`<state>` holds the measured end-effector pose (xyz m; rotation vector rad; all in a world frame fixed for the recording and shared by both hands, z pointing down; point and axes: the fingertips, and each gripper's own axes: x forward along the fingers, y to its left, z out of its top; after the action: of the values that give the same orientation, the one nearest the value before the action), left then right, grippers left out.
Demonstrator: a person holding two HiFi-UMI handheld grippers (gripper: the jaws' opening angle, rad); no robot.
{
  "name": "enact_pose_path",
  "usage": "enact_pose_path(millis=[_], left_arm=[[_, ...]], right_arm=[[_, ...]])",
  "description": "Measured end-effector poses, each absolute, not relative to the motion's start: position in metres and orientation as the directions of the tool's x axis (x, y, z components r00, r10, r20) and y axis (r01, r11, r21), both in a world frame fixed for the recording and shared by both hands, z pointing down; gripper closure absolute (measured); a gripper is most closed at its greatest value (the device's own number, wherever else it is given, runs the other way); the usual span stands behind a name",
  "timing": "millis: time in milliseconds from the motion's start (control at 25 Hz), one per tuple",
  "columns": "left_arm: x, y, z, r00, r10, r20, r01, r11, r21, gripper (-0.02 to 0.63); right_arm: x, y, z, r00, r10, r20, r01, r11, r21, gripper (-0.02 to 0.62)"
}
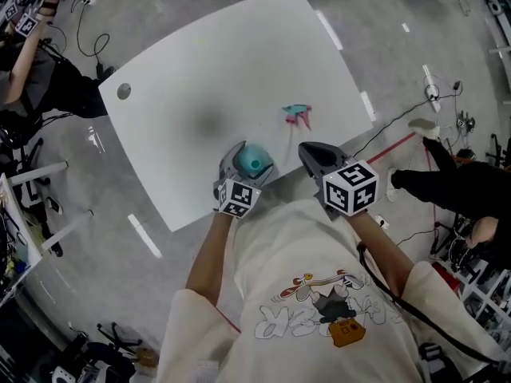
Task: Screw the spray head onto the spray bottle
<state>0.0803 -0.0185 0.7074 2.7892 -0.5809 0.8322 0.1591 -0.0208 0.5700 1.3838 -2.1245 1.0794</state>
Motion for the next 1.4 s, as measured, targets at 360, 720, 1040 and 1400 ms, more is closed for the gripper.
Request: enact_pose_path(millis=[360, 720, 1040, 1400], left_arm=[[0.09, -0.04, 0.715, 0.759, -0.317, 0.569, -0.435, -0.897, 0.082, 0.196], [0.093, -0.057, 0.709, 0.752, -0.352, 0.557, -0.468, -0.88, 0.075, 0.198], [0.1, -0.06, 0.72, 0.771, -0.363, 0.523, -0.457, -0.887, 0.059, 0.196], [0.097, -0.061, 0.721, 0.774, -0.379, 0.507, -0.458, -0.889, 0.034, 0.196]], right_arm=[[0.179, -0.033, 0.592, -0.4, -0.583, 0.707, -0.912, 0.174, -0.372, 0.588], [0.192, -0.053, 0.652, -0.402, -0.5, 0.767, -0.89, 0.016, -0.456, 0.588], [0.17, -0.062, 0.651, -0.451, -0.513, 0.73, -0.871, 0.075, -0.486, 0.588], [0.185, -0.049, 0.702, -0.384, -0.392, 0.836, -0.873, -0.138, -0.467, 0.584]])
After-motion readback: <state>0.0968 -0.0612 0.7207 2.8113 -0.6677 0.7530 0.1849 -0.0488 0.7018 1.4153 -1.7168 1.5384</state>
